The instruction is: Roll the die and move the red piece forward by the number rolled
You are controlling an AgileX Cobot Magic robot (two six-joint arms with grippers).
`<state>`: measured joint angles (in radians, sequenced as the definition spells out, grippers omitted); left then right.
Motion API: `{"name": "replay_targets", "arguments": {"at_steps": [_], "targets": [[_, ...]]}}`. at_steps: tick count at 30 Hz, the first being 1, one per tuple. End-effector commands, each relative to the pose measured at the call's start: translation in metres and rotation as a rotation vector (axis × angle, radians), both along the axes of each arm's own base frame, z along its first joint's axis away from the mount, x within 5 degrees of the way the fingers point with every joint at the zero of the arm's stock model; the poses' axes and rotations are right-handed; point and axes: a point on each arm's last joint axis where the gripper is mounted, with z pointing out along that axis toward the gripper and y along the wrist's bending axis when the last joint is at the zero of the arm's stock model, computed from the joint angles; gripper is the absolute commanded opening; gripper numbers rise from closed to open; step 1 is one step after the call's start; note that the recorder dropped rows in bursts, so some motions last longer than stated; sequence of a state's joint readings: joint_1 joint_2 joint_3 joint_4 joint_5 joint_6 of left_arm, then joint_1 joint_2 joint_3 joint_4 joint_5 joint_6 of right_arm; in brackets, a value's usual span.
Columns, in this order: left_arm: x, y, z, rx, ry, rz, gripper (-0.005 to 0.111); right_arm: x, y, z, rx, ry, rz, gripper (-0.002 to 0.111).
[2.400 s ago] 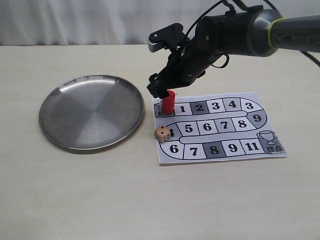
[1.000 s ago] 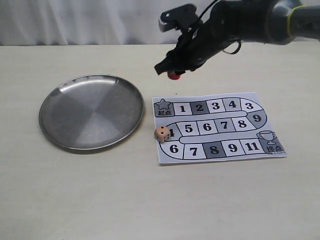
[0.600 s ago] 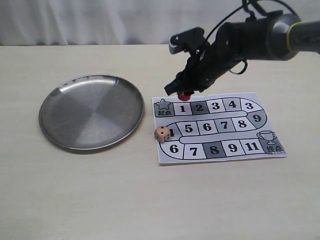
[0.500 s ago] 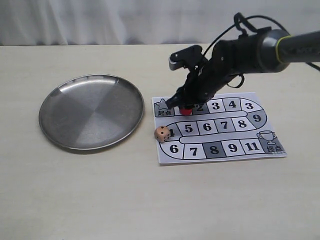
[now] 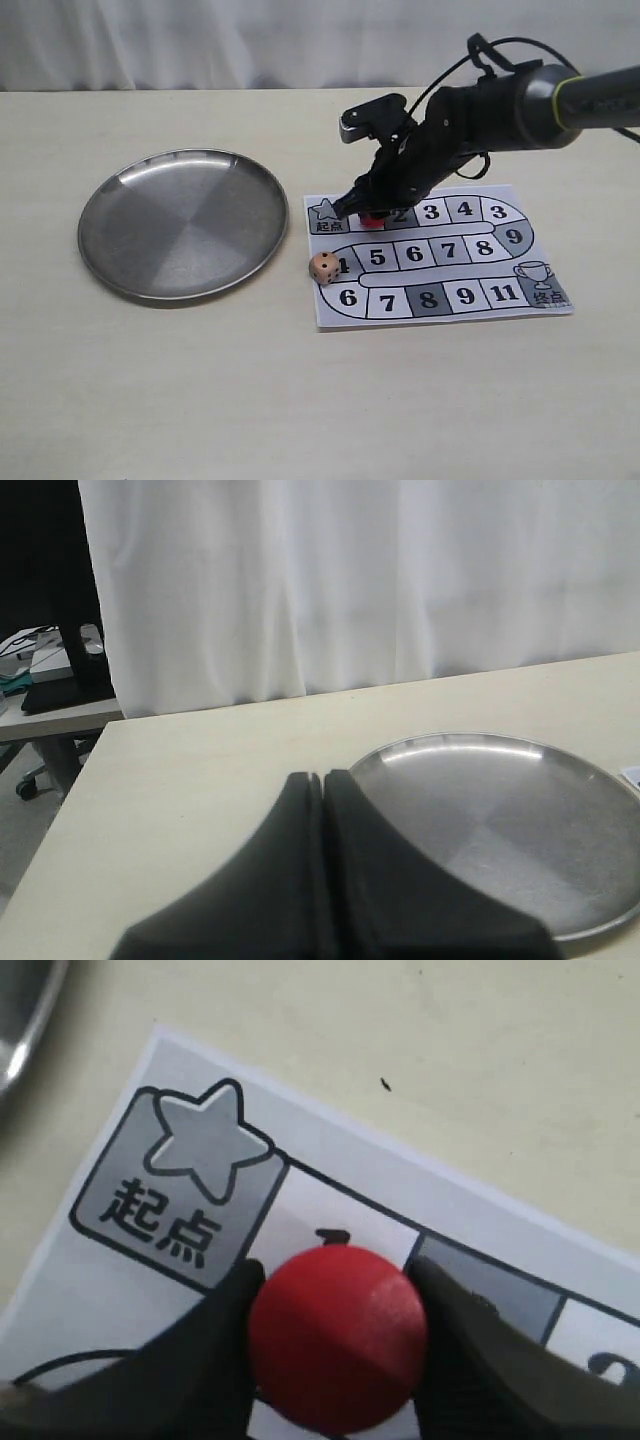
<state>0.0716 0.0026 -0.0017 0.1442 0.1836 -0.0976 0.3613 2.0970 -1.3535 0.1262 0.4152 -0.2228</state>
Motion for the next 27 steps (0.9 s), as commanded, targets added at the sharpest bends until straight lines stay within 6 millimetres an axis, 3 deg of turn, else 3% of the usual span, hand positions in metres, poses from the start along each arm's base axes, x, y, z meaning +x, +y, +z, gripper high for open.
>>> {"name": "replay_targets", "arguments": {"at_steps": [1, 3, 6, 11, 15, 17, 27], "targets": [[0.000, 0.000, 0.000, 0.000, -0.010, 0.002, 0.000, 0.003, -0.017, 0.054, 0.037, -0.128, -0.035, 0.005], [0.000, 0.000, 0.000, 0.000, -0.010, 0.002, 0.000, 0.004, -0.033, 0.076, 0.054, -0.177, -0.074, 0.005], [0.000, 0.000, 0.000, 0.000, -0.010, 0.002, 0.000, 0.006, -0.043, 0.081, 0.056, -0.189, -0.097, 0.005], [0.000, 0.000, 0.000, 0.000, -0.010, 0.002, 0.000, 0.012, -0.043, 0.041, 0.025, -0.094, -0.100, 0.005], [0.000, 0.000, 0.000, 0.000, -0.010, 0.002, 0.000, 0.005, -0.044, -0.024, -0.024, 0.070, -0.102, 0.005], [0.000, 0.000, 0.000, 0.000, -0.010, 0.002, 0.000, 0.003, -0.045, -0.041, -0.037, 0.112, -0.102, 0.005], [0.000, 0.000, 0.000, 0.000, -0.010, 0.002, 0.000, 0.001, -0.044, -0.046, -0.025, 0.143, -0.118, 0.005]]}}
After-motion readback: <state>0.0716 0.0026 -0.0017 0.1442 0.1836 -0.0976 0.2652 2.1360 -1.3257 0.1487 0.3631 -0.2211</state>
